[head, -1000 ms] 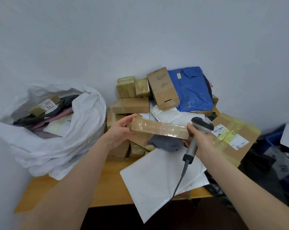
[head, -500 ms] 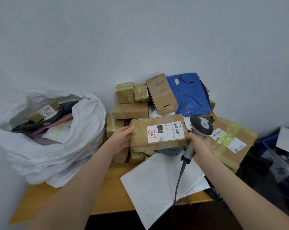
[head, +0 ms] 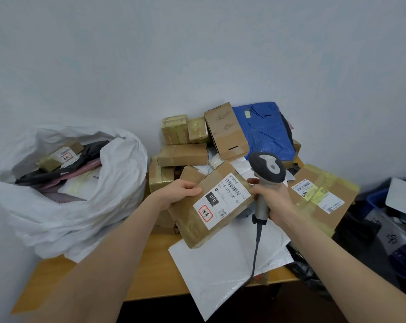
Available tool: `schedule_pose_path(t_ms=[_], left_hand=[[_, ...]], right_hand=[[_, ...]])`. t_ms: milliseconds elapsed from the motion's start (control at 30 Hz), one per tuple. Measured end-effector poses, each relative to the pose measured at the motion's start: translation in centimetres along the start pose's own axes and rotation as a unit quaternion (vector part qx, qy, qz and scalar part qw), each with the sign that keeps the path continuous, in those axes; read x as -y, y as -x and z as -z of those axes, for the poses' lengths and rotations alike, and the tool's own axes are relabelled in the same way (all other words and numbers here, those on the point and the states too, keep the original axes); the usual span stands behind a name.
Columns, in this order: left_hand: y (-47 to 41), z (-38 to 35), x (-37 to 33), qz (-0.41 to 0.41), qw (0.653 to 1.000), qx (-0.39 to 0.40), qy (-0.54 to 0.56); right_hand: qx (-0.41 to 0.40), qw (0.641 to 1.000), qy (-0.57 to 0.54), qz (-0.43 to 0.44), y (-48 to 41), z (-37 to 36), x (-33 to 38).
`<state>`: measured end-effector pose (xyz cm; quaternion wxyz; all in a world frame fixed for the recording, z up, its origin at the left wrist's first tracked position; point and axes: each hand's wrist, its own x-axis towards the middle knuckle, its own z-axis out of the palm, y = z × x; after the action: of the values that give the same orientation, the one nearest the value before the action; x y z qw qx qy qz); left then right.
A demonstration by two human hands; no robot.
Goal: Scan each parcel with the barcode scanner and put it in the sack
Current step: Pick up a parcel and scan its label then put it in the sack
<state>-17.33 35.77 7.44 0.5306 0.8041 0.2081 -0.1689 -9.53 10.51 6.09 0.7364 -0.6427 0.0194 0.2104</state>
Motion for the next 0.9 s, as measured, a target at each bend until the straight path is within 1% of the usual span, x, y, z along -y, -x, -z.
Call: schedule_pose_path(t_ms=[133, 233, 333, 500, 633, 900], left_hand=[[-0.4, -0.9, 1.2, 0.009, 0.995, -0.063, 0.083], [-0.9, -2.1, 2.3, 0.021, 0.975, -0.129, 0.181], [-1.4, -3.5, 3.2, 0.039, 0.951, -0.174, 0.252], [-1.9, -5.1, 3.8, 0.053, 0.935, -0.215, 0.278], [-2.0, -5.5, 4.0, 0.058, 0.931, -0.221, 0.283], [-2.0, -5.8, 4.3, 0.069, 0.928, -0.232, 0.285]], right_hand=[[-0.052, 0.998, 0.019, -0.006, 0.5, 0.0, 0.0], [-0.037, 0.999, 0.006, -0.029, 2.3, -0.3, 0.1], [-0.018, 0.998, 0.035, -0.038, 4.7, -1.2, -0.1], [0.005, 0.999, 0.022, -0.043, 7.4, -2.6, -0.7], [0.016, 0.999, 0.008, -0.048, 8.3, -3.1, -1.0], [0.019, 0.999, 0.023, -0.042, 8.6, -3.7, -1.1]])
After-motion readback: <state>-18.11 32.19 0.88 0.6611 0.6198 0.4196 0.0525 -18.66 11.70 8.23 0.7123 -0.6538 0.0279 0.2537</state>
